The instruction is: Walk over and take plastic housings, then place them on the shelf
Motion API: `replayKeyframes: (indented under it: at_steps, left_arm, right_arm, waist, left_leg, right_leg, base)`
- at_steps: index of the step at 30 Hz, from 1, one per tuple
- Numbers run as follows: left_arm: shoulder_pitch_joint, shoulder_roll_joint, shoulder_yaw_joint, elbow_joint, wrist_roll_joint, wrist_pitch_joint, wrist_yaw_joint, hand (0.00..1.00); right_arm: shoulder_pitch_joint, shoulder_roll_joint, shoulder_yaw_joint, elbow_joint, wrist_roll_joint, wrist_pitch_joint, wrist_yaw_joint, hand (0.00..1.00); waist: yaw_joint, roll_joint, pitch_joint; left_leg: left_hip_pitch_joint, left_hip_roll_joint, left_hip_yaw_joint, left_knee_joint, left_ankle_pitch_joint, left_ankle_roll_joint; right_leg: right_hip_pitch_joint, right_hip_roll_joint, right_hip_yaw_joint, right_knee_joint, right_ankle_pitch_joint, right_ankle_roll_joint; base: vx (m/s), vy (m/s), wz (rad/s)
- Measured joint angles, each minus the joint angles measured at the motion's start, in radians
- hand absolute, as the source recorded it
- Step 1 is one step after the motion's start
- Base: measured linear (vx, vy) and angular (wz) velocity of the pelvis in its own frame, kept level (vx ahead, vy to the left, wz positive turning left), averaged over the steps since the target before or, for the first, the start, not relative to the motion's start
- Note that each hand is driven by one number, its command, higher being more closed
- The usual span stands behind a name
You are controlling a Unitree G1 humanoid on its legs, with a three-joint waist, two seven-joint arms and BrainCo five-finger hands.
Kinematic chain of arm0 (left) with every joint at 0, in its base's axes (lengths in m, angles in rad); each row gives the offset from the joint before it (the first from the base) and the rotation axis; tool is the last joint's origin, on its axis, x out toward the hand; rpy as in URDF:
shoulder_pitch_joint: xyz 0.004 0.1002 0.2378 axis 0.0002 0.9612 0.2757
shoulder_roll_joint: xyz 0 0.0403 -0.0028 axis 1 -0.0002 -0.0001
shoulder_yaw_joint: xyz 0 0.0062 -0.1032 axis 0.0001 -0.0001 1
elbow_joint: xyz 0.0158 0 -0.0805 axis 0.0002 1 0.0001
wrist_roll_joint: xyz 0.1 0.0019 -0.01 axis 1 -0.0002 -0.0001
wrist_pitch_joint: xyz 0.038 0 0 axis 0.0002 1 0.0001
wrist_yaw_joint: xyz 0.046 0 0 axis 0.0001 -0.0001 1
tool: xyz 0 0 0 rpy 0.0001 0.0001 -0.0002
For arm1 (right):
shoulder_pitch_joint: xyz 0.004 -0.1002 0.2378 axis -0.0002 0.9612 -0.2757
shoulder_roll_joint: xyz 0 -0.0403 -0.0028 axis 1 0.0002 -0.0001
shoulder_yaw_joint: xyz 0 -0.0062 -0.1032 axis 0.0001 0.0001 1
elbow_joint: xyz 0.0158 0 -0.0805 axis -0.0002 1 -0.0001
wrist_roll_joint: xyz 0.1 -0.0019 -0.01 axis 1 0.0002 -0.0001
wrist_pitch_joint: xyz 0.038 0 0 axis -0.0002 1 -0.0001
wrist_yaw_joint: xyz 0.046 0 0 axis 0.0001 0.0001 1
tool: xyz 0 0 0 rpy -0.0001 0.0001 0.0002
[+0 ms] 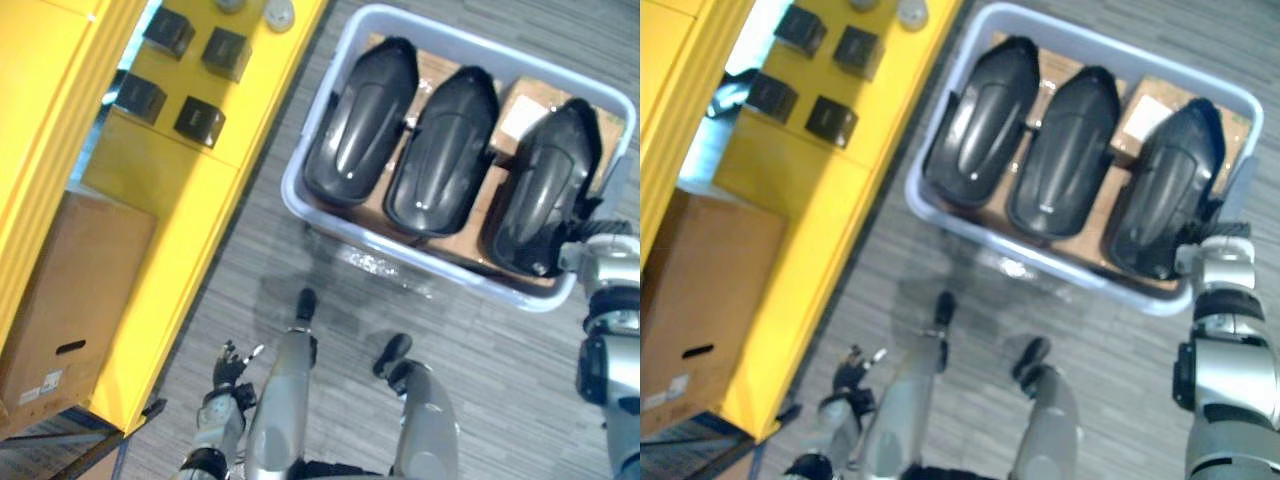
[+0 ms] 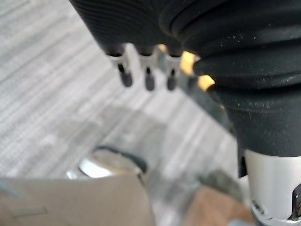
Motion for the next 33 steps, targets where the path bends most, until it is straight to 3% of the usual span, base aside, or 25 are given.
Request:
replayKeyframes:
  at_steps: [4,7,11,15,17,22,28,33]
  left_arm:
    - [0.002,-0.002,0.005,-0.005,0.000,-0.004,-0.007,0.00]
    - [0.024,-0.001,0.020,-0.007,0.001,-0.036,-0.007,0.00]
    - [0.059,0.017,0.013,-0.029,0.023,-0.084,0.018,0.00]
    - [0.069,0.068,-0.023,-0.070,0.061,-0.111,0.078,0.00]
    - [0.070,0.088,-0.024,-0.121,0.071,-0.113,0.110,0.00]
    - [0.073,0.138,-0.035,-0.283,0.081,-0.112,0.115,0.00]
    - [0.064,0.182,-0.095,-0.558,0.076,-0.065,0.017,0.00]
    - [0.049,0.182,-0.120,-0.777,-0.029,0.043,-0.094,0.00]
  right_arm:
    - [0.035,0.012,-0.002,-0.009,-0.015,-0.051,-0.041,1.00]
    - [0.048,0.019,-0.004,-0.011,-0.043,-0.109,-0.068,1.00]
    - [0.073,0.020,-0.003,-0.015,-0.074,-0.214,-0.146,1.00]
    - [0.109,0.018,0.003,-0.069,-0.092,-0.253,-0.249,1.00]
    - [0.137,0.011,0.004,-0.153,-0.113,-0.263,-0.304,1.00]
    - [0.211,0.007,0.002,-0.337,-0.171,-0.289,-0.371,1.00]
    - [0.332,0.024,0.000,-0.635,-0.284,-0.303,-0.390,1.00]
    - [0.468,0.136,0.008,-0.818,-0.401,-0.373,-0.390,1.00]
  waist:
    - [0.002,-0.002,-0.002]
    - [0.004,-0.016,-0.009]
    - [-0.001,-0.038,-0.015]
    - [-0.017,-0.063,-0.014]
    - [-0.042,-0.073,-0.015]
    - [-0.068,-0.095,-0.013]
    - [-0.100,-0.101,-0.056]
    - [-0.120,-0.104,-0.167]
  left_leg:
    - [0.008,0.008,-0.020,0.022,-0.006,0.000]
    - [0.034,0.013,-0.017,0.014,-0.007,0.001]
    - [0.085,0.034,0.015,-0.012,-0.007,0.001]
    - [0.154,0.050,0.046,-0.053,-0.006,0.002]
    - [0.207,0.049,0.066,-0.091,-0.003,0.004]
    - [0.301,0.049,0.114,-0.150,0.000,0.006]
    - [0.382,0.042,0.152,-0.217,0.001,0.004]
    - [0.473,0.036,0.196,-0.281,0.001,0.004]
  right_leg:
    - [0.041,0.014,-0.024,-0.025,0.001,0.001]
    - [0.071,0.024,-0.022,-0.049,0.006,0.004]
    - [0.119,0.053,0.002,-0.119,0.043,0.009]
    - [0.178,0.081,0.029,-0.197,0.087,0.011]
    - [0.224,0.084,0.040,-0.244,0.106,0.017]
    - [0.299,0.091,0.070,-0.325,0.139,0.026]
    - [0.357,0.092,0.089,-0.383,0.150,0.035]
    - [0.426,0.094,0.112,-0.456,0.172,0.043]
  base:
    - [-0.01,0.010,0.08]
    - [-0.01,0.004,-0.02]
    - [0.01,0.007,-0.21]
    - [0.06,0.012,-0.29]
    - [0.06,0.025,-0.19]
    - [0.07,0.013,-0.20]
    - [0.08,0.007,-0.13]
    - [0.14,0.003,-0.17]
